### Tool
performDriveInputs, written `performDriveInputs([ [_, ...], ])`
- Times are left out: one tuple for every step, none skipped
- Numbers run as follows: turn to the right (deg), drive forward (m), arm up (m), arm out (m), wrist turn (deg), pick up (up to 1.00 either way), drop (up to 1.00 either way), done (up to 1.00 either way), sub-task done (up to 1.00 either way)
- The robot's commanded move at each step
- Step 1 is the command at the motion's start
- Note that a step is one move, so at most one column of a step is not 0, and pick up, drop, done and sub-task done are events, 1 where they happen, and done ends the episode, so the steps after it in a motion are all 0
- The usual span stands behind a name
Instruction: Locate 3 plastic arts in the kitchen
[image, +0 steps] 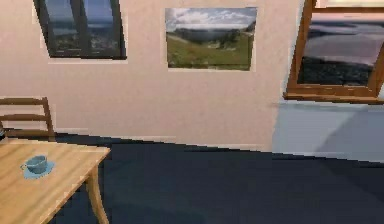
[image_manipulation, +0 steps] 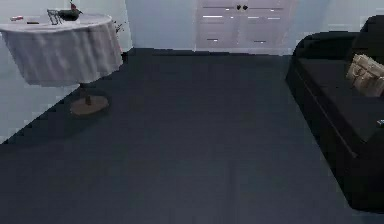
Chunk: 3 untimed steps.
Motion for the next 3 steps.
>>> performDriveInputs([
  [0.0,1.00,0.00,0.00,0.0,0.00,0.00,0.00,0.00],
  [0.0,0.05,0.00,0.00,0.0,0.00,0.00,0.00,0.00],
  [-45.0,0.00,0.00,0.00,0.0,0.00,0.00,0.00,0.00],
])
